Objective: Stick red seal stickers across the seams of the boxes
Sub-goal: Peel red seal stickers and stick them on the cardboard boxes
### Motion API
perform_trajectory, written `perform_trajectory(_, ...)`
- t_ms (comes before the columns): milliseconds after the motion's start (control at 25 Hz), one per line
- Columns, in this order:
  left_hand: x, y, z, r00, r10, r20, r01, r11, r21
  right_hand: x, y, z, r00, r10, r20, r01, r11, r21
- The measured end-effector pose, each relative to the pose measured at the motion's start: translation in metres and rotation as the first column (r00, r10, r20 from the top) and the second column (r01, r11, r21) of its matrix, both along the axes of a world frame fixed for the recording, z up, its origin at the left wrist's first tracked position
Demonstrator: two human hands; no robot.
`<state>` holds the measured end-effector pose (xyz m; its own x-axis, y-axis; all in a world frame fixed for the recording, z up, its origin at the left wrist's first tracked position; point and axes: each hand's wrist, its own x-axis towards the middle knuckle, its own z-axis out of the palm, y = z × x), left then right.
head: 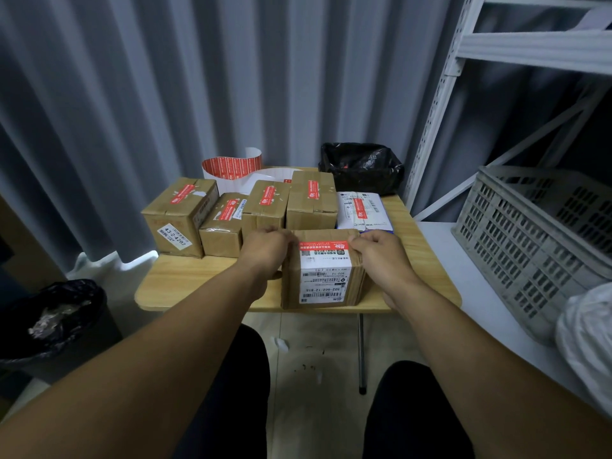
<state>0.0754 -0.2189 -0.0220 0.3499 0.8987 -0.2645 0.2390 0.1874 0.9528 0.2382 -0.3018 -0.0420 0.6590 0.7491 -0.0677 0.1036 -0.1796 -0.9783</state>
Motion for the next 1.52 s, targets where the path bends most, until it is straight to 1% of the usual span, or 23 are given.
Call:
perform_trajectory(160, 0.003, -0.013, 0.014, 0.995, -0.069, 0.069, 0.073, 0.996, -0.055, 0.009, -0.009, 0.011, 0.997, -0.069, -0.027, 0.070, 0.997, 0.045)
perform_trajectory(360, 0.018, -0.030, 0.017, 0.959, -0.244, 0.142, 0.264, 0.953, -0.149, 0.025, -0.030, 0.018, 0.981, -0.189, -0.041, 0.193, 0.975, 0.107)
perform_trajectory(640, 0.049, -0.053, 0.017, 0.914, -0.336, 0.225, 0.380, 0.904, -0.193, 0.058, -0.051, 0.040, 0.927, -0.365, 0.087, 0.346, 0.922, 0.176)
perform_trajectory(800, 0.079, -0.061, 0.018, 0.907, -0.302, 0.295, 0.359, 0.919, -0.165, 0.082, -0.056, 0.046, 0.904, -0.392, 0.169, 0.379, 0.919, 0.108)
perform_trajectory(880, 0.098, -0.063, 0.020, 0.905, -0.273, 0.326, 0.335, 0.931, -0.148, 0.083, -0.061, 0.052, 0.918, -0.350, 0.189, 0.349, 0.936, 0.040)
perform_trajectory(1000, 0.128, -0.067, 0.020, 0.911, -0.238, 0.337, 0.300, 0.943, -0.145, 0.090, -0.066, 0.053, 0.975, -0.190, 0.116, 0.200, 0.977, -0.079)
perform_trajectory(1080, 0.145, -0.068, 0.018, 0.911, -0.229, 0.344, 0.294, 0.944, -0.151, 0.101, -0.064, 0.051, 0.987, -0.133, 0.095, 0.143, 0.984, -0.104)
perform_trajectory(1160, 0.160, -0.064, 0.016, 0.911, -0.224, 0.347, 0.292, 0.943, -0.158, 0.113, -0.060, 0.050, 0.989, -0.117, 0.086, 0.127, 0.984, -0.121)
perform_trajectory(1240, 0.172, -0.055, 0.014, 0.913, -0.234, 0.333, 0.298, 0.942, -0.155, 0.122, -0.053, 0.050, 0.995, -0.098, 0.002, 0.097, 0.984, -0.148)
perform_trajectory(1320, 0.180, -0.045, 0.013, 0.914, -0.241, 0.327, 0.303, 0.940, -0.153, 0.129, -0.042, 0.049, 0.990, -0.094, -0.106, 0.081, 0.989, -0.124)
perform_trajectory(1360, 0.183, -0.040, 0.013, 0.914, -0.245, 0.323, 0.306, 0.940, -0.152, 0.134, -0.034, 0.048, 0.986, -0.098, -0.137, 0.085, 0.991, -0.099)
perform_trajectory(1520, 0.189, -0.017, 0.019, 0.924, -0.256, 0.284, 0.304, 0.942, -0.140, 0.154, -0.006, 0.042, 0.973, -0.133, -0.189, 0.121, 0.990, -0.074)
